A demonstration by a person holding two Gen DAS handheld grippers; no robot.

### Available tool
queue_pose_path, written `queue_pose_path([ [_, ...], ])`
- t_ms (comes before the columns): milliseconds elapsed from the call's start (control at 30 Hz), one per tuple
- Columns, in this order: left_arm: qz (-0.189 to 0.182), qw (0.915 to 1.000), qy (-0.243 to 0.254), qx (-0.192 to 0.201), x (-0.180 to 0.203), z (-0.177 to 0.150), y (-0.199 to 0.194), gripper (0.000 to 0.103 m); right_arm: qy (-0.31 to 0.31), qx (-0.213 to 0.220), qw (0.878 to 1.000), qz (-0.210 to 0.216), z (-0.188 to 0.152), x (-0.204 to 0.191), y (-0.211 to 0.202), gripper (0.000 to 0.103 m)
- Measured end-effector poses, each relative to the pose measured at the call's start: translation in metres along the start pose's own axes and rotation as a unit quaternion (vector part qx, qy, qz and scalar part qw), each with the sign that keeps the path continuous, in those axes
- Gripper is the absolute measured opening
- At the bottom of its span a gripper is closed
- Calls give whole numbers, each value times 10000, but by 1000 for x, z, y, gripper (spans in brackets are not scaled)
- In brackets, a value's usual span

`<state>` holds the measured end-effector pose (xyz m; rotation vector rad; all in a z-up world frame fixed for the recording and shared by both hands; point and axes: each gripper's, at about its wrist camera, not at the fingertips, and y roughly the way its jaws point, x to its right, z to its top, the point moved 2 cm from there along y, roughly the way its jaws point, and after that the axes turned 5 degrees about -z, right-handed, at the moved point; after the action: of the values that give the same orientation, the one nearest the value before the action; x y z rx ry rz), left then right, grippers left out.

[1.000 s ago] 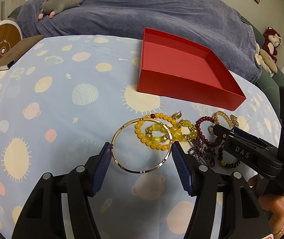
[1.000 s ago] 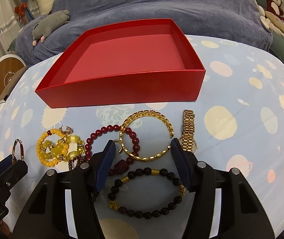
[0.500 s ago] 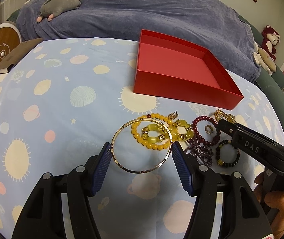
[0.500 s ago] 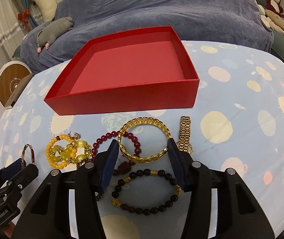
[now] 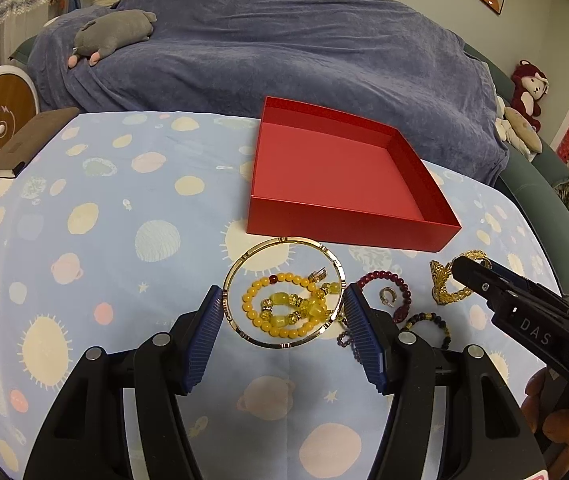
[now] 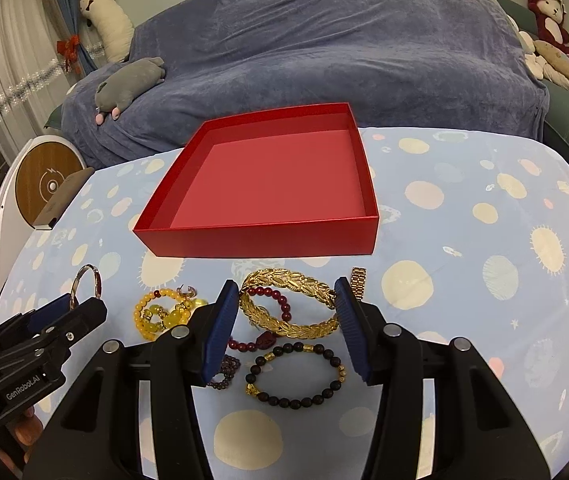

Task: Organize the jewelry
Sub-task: 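Carry both bangles into the red box and open both tools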

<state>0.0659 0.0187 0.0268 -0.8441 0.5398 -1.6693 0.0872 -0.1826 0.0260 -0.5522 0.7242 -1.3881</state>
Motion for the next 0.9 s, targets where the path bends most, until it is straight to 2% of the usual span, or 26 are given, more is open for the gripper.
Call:
queue_pose_path([
  [167,-136,9997,43,-189,8,12,3,58,108,-4,9998,167,14,4,-8,48],
  [267,-314,9991,208,-191,15,36,3,58,27,115,9998,142,40,6,-10,48],
  [400,-241,9980,587,-38,26,83,21,58,-36,269,9996,80,85,11,4,48],
  [500,-185,9971,741,7,31,118,52,58,57,368,9993,65,116,16,25,48],
  [700,-229,9966,789,-108,32,166,125,58,220,219,9995,115,166,20,95,48],
  [900,-163,9971,685,-304,23,191,174,58,156,-25,9999,30,183,21,147,48],
])
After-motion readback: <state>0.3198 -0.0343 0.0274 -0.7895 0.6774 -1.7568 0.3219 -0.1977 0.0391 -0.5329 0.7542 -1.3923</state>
